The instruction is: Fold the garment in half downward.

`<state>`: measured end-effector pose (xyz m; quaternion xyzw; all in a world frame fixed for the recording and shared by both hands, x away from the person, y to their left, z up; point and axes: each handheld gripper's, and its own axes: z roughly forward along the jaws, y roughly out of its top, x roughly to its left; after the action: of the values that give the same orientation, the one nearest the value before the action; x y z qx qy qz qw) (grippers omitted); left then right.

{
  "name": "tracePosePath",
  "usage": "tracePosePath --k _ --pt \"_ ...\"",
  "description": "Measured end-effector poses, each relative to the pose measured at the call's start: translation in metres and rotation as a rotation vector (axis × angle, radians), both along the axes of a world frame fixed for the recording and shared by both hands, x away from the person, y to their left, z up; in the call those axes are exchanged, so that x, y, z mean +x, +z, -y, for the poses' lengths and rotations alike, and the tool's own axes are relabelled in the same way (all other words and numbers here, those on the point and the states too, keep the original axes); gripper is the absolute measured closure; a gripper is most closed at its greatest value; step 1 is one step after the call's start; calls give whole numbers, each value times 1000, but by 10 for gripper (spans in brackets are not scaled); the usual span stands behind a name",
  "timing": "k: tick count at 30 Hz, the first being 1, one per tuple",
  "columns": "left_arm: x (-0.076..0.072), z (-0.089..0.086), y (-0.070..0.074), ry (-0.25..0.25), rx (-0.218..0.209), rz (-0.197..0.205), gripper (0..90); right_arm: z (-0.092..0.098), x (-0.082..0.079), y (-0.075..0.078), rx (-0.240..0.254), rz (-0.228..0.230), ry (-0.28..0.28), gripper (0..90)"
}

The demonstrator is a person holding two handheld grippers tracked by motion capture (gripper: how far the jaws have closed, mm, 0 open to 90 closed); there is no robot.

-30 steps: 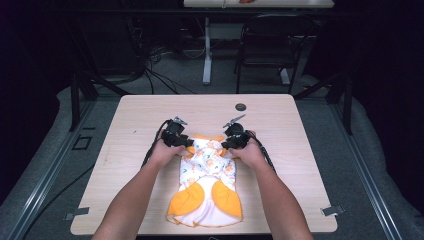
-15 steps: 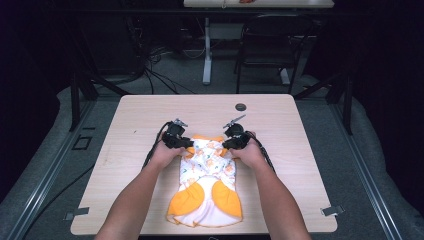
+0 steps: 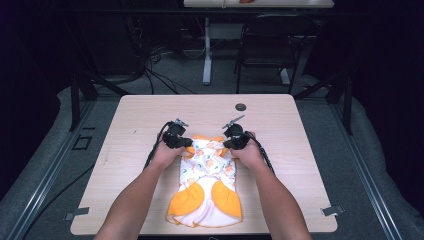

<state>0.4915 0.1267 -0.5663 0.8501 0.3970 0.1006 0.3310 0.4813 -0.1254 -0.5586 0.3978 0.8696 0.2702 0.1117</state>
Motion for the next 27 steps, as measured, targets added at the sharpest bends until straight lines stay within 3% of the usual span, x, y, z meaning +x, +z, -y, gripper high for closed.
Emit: tracePosePath --k 8,17,23,27 --pt "-2 -6 12 -3 -30 16 856 6 -3 11 70 35 5 893" --pt "-9 -12 36 -22 -54 65 859 10 -12 31 99 71 24 894" --pt "-12 -13 52 -21 -73 99 859 11 -14 49 93 104 39 895" --pt "-13 -15 61 -26 -77 115 859 13 -15 56 124 122 24 895"
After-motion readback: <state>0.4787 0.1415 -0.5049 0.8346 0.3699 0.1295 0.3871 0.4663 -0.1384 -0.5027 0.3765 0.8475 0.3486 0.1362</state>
